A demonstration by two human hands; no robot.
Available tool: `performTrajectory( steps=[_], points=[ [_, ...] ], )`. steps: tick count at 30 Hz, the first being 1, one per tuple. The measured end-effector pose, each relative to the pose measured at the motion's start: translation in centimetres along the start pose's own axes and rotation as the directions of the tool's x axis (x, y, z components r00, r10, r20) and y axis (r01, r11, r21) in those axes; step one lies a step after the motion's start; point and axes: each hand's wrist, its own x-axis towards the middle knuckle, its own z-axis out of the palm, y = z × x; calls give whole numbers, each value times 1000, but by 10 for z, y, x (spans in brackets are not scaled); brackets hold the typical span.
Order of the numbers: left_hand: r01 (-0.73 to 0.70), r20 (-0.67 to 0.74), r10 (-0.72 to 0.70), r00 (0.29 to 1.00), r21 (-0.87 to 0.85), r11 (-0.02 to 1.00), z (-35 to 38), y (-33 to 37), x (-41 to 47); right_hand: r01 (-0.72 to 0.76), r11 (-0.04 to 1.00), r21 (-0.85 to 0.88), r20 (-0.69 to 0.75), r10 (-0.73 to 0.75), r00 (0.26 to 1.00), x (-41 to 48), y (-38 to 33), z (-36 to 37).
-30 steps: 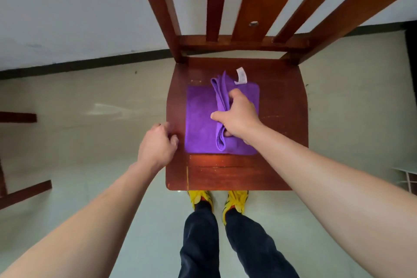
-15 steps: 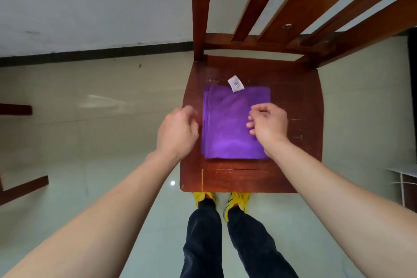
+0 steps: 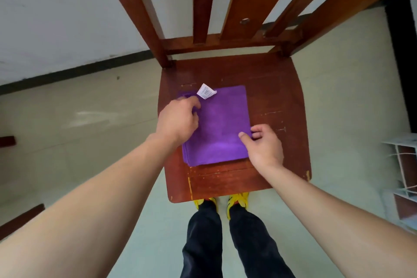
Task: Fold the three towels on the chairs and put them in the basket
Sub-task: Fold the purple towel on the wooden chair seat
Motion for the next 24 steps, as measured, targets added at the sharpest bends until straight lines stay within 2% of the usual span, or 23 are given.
performTrajectory(
  steps=[2, 5, 7, 10, 13, 14, 16, 18, 19, 20, 22, 24],
  points=[
    [-69, 7, 69, 998, 50, 996, 1, 6, 0, -41, 999, -21, 52, 42, 998, -5, 8, 0],
    [-58, 142, 69, 987, -78, 995, 16, 16, -1, -62, 994, -92, 149, 75, 986, -6, 8, 5],
    [55, 234, -11, 972, -181, 982, 23, 20, 3, -111, 987, -113, 226, 135, 965, 0, 9, 9],
    [317, 332, -184, 925, -411, 855, 18, 27, 14, -193, 979, 65, 313, 163, 936, 6, 13, 6],
    [481, 412, -282, 867, -538, 692, 5, 40, 15, -163, 940, 299, 209, 102, 973, 11, 16, -11],
    [518, 429, -305, 850, -576, 633, 1, 45, 15, -117, 938, 326, 149, 71, 986, 11, 15, -19],
    [609, 509, -336, 793, -645, 461, -5, 52, 17, 29, 961, 275, 33, -39, 999, 11, 16, -33],
    [687, 605, -328, 725, -662, 298, -9, 58, 25, 211, 971, 114, -39, -207, 977, 5, 17, -45],
    [716, 642, -321, 696, -651, 251, -11, 60, 29, 315, 949, -6, -61, -315, 947, 0, 16, -47],
    [731, 660, -319, 680, -643, 228, -13, 64, 32, 434, 891, -134, -70, -445, 893, -5, 15, -49],
    [727, 642, -351, 682, -648, 228, -12, 72, 36, 624, 705, -338, -26, -670, 742, -13, 17, -44],
    [702, 582, -403, 706, -647, 297, -7, 77, 37, 686, 569, -453, 31, -759, 650, -18, 20, -34]
  ],
)
